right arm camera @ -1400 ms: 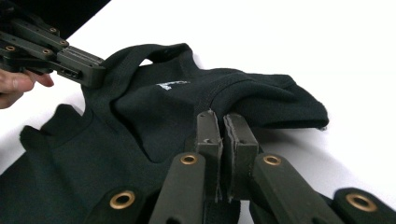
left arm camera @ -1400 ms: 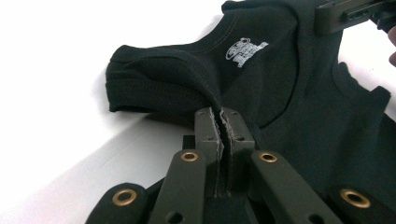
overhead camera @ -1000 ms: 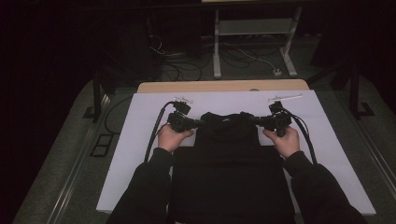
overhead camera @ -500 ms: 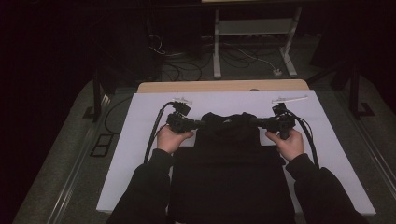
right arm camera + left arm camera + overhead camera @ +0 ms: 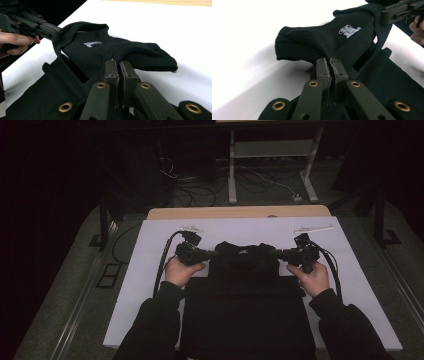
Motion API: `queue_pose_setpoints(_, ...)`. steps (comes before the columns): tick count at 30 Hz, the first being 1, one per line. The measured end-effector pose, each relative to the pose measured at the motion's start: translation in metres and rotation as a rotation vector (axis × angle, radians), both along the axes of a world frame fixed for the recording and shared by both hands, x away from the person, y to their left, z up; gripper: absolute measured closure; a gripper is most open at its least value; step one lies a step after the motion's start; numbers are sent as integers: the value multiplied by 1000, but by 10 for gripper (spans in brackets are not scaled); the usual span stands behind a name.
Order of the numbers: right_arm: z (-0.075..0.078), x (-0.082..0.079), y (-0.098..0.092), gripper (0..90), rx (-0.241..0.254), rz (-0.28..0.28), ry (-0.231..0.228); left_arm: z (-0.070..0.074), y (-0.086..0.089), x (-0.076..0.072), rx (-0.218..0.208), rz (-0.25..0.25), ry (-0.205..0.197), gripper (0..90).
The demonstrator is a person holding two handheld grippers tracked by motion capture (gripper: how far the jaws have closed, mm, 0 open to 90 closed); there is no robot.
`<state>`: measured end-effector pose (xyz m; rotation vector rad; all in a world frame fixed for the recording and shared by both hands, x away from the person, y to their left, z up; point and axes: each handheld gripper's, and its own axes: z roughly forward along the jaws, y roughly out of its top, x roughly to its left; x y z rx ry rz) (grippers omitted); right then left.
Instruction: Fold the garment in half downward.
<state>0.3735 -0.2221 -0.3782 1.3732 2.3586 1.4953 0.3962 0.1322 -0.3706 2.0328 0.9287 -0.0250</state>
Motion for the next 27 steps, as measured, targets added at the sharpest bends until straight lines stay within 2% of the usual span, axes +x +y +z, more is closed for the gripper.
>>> queue_pose_setpoints(16, 5, -20, -3, 845, -6, 23, -7, 1, 3, -16, -7, -6, 7, 852)
queue_pose_setpoints(24, 4, -29, 0, 844, -19, 38, 6, -4, 2, -29, 20, -23, 21, 852)
queue_pose_setpoints(27, 4, -32, 1, 844, -23, 46, -2, -5, 3, -33, 22, -26, 25, 852)
